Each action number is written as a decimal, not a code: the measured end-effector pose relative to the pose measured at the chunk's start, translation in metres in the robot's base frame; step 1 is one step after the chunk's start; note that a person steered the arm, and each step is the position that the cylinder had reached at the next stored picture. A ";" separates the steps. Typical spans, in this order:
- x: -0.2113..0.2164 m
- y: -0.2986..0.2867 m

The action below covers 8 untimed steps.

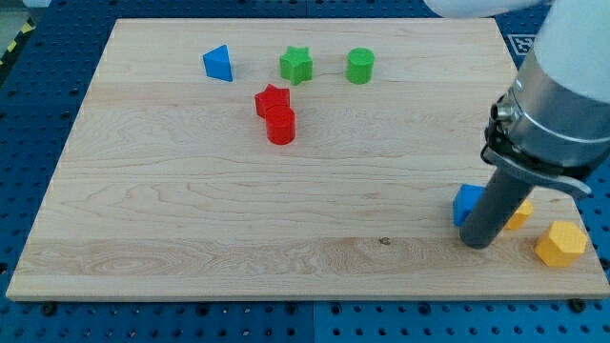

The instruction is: Slide the blue cube towards center right

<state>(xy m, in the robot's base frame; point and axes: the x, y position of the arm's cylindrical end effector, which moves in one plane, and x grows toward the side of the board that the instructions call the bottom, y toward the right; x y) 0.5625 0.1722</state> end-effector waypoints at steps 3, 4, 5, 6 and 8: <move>-0.063 -0.002; -0.063 -0.002; -0.063 0.002; -0.061 0.008; -0.067 0.014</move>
<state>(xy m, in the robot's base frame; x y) 0.4952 0.1863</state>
